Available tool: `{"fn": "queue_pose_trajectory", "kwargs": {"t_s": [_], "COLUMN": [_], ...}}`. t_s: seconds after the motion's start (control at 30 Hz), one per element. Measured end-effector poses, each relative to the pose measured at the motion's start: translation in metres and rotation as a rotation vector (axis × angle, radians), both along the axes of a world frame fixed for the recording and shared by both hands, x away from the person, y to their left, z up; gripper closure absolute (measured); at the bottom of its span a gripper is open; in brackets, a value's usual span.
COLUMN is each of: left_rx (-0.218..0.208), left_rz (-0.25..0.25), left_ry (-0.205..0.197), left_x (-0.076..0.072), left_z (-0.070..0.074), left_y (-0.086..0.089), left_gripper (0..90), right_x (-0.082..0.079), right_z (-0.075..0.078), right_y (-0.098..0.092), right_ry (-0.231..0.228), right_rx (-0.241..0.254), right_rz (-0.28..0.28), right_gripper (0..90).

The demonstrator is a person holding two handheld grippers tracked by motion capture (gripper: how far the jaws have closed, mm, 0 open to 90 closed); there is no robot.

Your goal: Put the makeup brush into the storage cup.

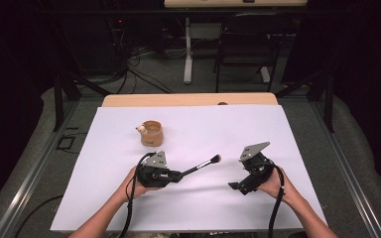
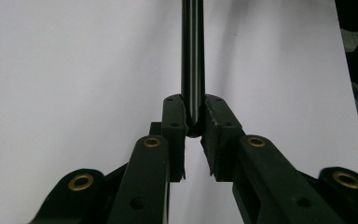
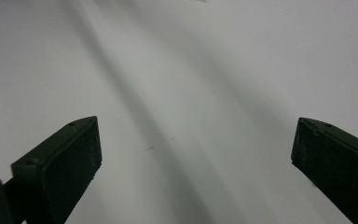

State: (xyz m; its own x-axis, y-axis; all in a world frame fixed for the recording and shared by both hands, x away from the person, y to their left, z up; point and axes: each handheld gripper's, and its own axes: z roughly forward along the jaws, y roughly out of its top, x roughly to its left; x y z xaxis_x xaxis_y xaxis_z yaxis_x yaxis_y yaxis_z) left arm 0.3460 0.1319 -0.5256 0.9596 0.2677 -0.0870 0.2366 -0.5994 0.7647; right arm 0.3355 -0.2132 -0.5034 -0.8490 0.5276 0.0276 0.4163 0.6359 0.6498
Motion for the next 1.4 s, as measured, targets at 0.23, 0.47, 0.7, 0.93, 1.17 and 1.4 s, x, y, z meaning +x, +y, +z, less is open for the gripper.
{"fn": "queue_pose_trajectory", "kwargs": {"t_s": [0.23,0.47,0.7,0.93,1.17,1.4], "left_rx": [-0.042,-0.117,-0.181,-0.224,-0.244,-0.253], "left_rz": [0.046,0.095,0.129,0.143,0.148,0.150], "left_ry": [-0.030,-0.057,-0.079,-0.077,-0.081,-0.082], "left_x": [-0.002,-0.001,0.001,0.004,0.006,0.007], "left_z": [0.000,0.004,0.008,0.007,0.002,-0.001], "left_y": [-0.004,-0.003,-0.002,-0.002,-0.008,-0.014], "left_gripper": [79.5,79.5,79.6,79.5,79.5,79.5], "right_x": [0.001,0.003,0.005,0.011,0.016,0.018], "right_z": [-0.001,-0.002,0.002,0.010,0.011,0.017], "right_y": [0.006,0.015,0.024,0.026,0.029,0.031], "right_ry": [0.013,0.014,-0.008,-0.037,-0.046,-0.056], "right_rx": [0.052,0.086,0.120,0.186,0.216,0.296], "right_rz": [-0.007,-0.008,-0.006,-0.023,-0.029,-0.047], "right_gripper": [1.3,1.3,1.1,2.8,8.0,20.5]}}
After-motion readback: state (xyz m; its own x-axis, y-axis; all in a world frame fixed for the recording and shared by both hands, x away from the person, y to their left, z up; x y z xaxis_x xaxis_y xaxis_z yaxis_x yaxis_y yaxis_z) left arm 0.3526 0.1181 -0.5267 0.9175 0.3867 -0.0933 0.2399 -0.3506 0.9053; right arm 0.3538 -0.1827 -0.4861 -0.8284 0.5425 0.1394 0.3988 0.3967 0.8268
